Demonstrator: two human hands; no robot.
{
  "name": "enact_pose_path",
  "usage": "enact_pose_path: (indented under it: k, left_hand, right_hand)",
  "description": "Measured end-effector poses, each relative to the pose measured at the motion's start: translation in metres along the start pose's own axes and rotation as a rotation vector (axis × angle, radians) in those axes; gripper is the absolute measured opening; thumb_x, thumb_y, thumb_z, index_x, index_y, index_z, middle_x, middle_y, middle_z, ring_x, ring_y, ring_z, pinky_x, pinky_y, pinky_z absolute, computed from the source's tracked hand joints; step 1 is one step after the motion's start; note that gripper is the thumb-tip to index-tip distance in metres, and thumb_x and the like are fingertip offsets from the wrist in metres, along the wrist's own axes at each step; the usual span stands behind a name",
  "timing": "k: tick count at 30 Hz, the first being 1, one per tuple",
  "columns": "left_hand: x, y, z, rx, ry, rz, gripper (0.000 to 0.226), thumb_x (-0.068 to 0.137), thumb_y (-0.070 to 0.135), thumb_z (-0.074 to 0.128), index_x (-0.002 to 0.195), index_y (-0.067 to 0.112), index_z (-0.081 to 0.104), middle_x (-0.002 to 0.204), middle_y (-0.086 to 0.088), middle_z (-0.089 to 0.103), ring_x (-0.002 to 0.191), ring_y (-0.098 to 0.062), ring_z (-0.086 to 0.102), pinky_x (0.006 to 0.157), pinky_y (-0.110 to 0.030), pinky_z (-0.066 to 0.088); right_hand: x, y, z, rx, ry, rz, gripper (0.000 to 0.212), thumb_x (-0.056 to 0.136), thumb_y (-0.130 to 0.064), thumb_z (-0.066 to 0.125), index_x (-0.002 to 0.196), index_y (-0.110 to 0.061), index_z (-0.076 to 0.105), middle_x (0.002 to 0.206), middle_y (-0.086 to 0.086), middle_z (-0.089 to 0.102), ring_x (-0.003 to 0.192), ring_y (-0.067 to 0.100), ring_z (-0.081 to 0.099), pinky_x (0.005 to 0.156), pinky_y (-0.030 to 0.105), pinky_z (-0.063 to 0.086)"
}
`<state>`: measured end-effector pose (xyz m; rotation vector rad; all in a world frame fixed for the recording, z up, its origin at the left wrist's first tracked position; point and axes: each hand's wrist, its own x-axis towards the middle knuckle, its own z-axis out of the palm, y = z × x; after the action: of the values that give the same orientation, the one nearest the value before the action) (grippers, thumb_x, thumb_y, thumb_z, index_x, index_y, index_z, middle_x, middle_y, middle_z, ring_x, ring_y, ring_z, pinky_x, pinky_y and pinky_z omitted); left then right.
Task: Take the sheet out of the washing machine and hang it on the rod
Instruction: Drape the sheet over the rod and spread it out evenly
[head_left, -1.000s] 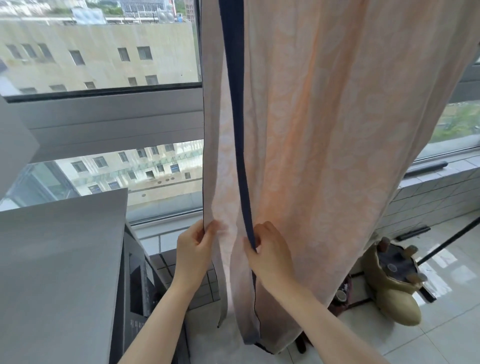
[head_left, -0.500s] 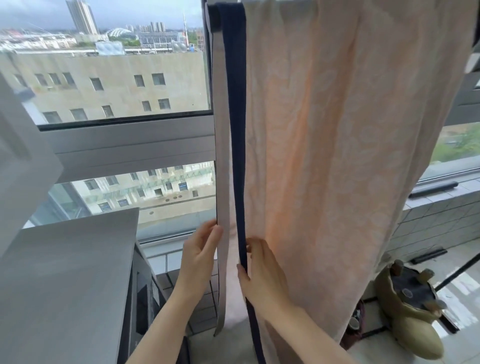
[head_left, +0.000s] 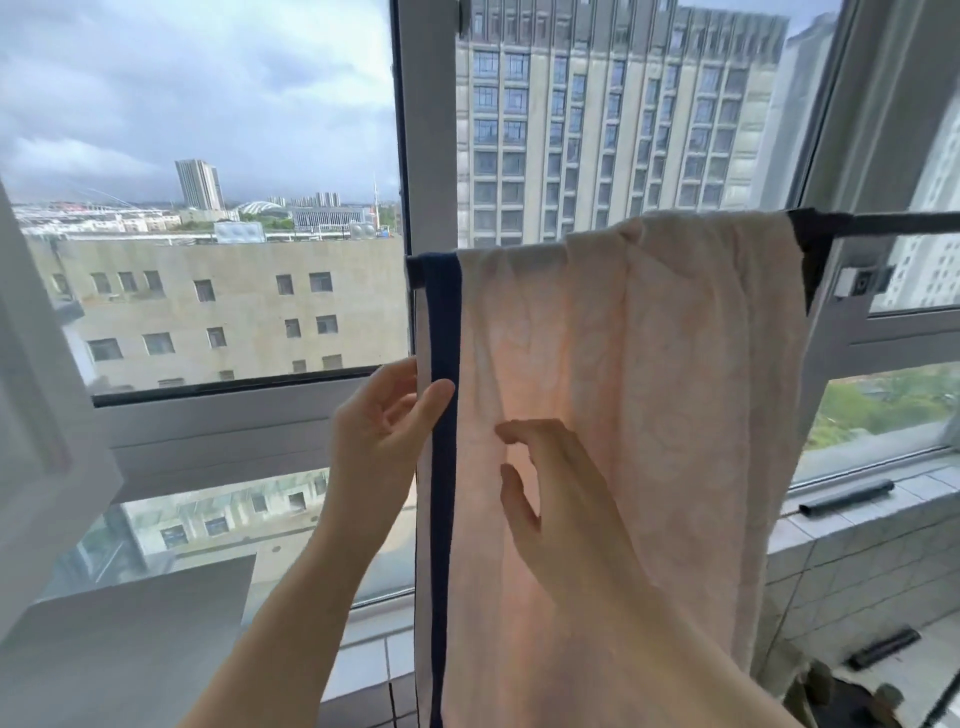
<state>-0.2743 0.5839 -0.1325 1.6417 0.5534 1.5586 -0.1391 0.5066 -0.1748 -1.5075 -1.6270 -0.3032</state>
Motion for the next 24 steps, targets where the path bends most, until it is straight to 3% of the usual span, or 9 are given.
enact_pose_path:
  k: [5,8,13,16,19,24]
  left_hand:
    - [0.033,0.026,0.005,0.004,0.095,0.081,0.025,0.086,0.010,0.069,0.110,0.015,0.063,0.093,0.007,0.073,0.077,-0.003,0.069,0.069,-0.012,0.051]
    - [0.047,0.037,0.004,0.057,0.122,0.127,0.033,0.087,0.014,0.069,0.118,0.017,0.059,0.105,0.004,0.068,0.078,-0.007,0.069,0.073,-0.020,0.055]
    - [0.067,0.055,0.000,0.150,0.061,0.151,0.009,0.087,0.009,0.067,0.092,0.016,0.068,0.082,0.006,0.073,0.069,-0.007,0.069,0.070,-0.017,0.055]
    - [0.072,0.057,0.000,0.198,0.027,0.153,0.007,0.087,0.007,0.067,0.086,0.014,0.069,0.073,0.006,0.072,0.067,-0.010,0.069,0.068,-0.020,0.054]
    - [0.073,0.057,0.002,0.222,0.037,0.144,0.005,0.086,0.008,0.068,0.084,0.012,0.070,0.073,0.001,0.073,0.067,-0.014,0.071,0.067,-0.022,0.054]
    - [0.074,0.056,0.006,0.287,0.060,0.146,0.006,0.086,0.010,0.069,0.081,0.014,0.070,0.081,-0.005,0.072,0.067,-0.012,0.070,0.063,-0.014,0.050]
  right_hand:
    - [0.055,0.003,-0.036,-0.086,0.205,-0.154,0.024,0.091,-0.010,0.054,0.113,-0.017,0.060,0.110,-0.005,0.057,0.106,0.010,0.052,0.088,0.016,0.043]
    - [0.083,0.007,-0.050,-0.153,0.263,-0.253,0.024,0.089,-0.013,0.049,0.108,-0.012,0.063,0.107,0.001,0.058,0.107,0.017,0.048,0.092,0.023,0.040]
    - [0.119,0.006,-0.072,-0.297,0.191,-0.311,0.023,0.087,-0.017,0.054,0.110,-0.015,0.054,0.110,0.001,0.051,0.109,0.020,0.043,0.094,0.038,0.042]
    - [0.134,0.005,-0.080,-0.339,0.105,-0.360,0.027,0.093,-0.031,0.049,0.118,-0.021,0.050,0.117,-0.005,0.056,0.115,0.017,0.050,0.105,0.037,0.036]
    - [0.148,0.013,-0.081,-0.431,0.037,-0.420,0.035,0.096,-0.047,0.035,0.106,-0.021,0.056,0.103,-0.008,0.065,0.102,0.013,0.059,0.111,0.034,0.030]
    - [0.159,0.036,-0.094,-0.598,0.078,-0.500,0.044,0.097,-0.051,0.032,0.090,-0.016,0.058,0.081,-0.004,0.063,0.082,0.019,0.061,0.076,0.032,0.047]
